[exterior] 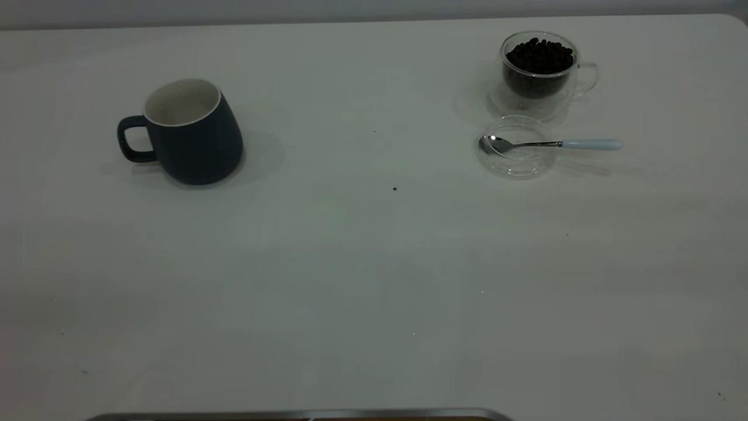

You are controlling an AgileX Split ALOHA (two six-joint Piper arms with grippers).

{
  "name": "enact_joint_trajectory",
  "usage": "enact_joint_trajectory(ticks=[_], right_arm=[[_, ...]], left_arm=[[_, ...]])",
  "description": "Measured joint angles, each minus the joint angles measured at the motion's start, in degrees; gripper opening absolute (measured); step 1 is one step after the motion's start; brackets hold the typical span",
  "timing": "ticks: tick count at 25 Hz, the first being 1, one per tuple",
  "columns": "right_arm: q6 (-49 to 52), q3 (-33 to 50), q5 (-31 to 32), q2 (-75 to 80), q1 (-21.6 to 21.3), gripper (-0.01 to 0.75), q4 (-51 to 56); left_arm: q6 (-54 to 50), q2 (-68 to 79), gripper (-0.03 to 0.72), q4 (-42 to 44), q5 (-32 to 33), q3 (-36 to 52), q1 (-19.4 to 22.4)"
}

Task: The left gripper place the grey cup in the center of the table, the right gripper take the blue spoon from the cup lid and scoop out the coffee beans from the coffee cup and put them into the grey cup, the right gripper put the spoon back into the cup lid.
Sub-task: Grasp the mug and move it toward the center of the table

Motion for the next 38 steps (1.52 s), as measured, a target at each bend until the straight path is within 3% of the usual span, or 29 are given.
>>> enact_joint_trajectory(ticks=[38], right_arm=[[0.00,0.00,0.00,0.00,0.00,0.436,0.00]], left_arm=[[0.11,0.00,0.451,-0.91,-0.15,0.00,0.00]])
